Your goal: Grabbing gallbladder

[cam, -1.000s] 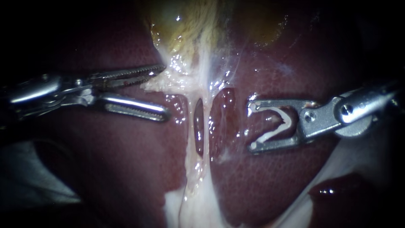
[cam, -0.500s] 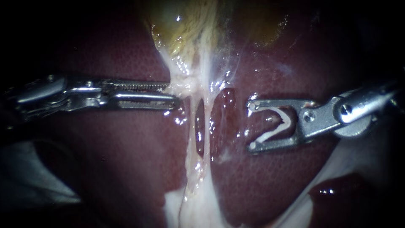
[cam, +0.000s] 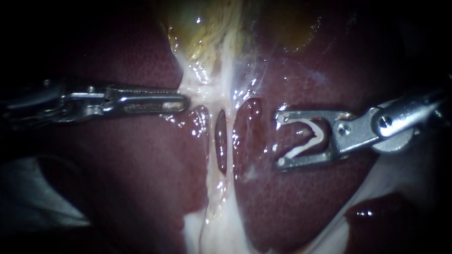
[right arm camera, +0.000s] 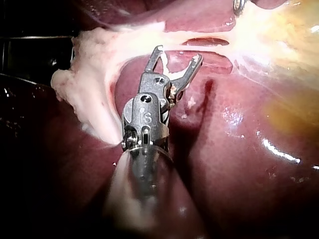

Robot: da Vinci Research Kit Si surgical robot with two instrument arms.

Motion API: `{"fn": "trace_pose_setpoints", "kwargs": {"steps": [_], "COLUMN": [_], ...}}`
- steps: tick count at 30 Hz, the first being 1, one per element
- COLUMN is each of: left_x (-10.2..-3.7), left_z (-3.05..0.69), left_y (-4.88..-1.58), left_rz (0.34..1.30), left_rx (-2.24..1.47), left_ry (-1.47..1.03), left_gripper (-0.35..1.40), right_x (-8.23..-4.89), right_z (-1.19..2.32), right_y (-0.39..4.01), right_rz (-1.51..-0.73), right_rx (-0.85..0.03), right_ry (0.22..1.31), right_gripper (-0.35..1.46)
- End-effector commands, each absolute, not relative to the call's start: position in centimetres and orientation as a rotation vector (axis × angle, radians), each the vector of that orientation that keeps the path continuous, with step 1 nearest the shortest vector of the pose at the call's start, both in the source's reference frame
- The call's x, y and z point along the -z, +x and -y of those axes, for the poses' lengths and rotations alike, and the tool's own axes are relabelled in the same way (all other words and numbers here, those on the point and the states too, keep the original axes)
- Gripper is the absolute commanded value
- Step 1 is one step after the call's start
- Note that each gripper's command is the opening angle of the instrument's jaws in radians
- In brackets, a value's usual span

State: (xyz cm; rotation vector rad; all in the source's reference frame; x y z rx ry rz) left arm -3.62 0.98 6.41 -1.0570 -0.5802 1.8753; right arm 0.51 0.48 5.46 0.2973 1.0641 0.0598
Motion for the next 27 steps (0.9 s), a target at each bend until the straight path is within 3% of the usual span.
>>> {"fn": "trace_pose_setpoints", "kwargs": {"steps": [1, 5, 13, 27], "left_x": [-6.35, -6.09, -5.84, -5.83], "left_z": [-1.02, -1.23, -1.49, -1.50], "left_y": [-3.59, -3.48, -3.24, -3.21], "left_rz": [0.586, 0.617, 0.573, 0.574], "left_rx": [-1.874, -1.862, -1.853, -1.852], "left_ry": [-1.059, -1.062, -1.120, -1.119], "left_gripper": [-0.35, -0.35, -0.35, -0.35], "right_x": [-5.46, -5.46, -5.46, -5.46], "right_z": [-0.48, -0.48, -0.48, -0.48], "right_y": [0.51, 0.51, 0.51, 0.51], "right_rz": [-1.064, -1.064, -1.064, -1.064], "right_rx": [-0.060, -0.060, -0.060, -0.060], "right_ry": [0.297, 0.297, 0.297, 0.297], "right_gripper": [0.50, 0.50, 0.50, 0.50]}}
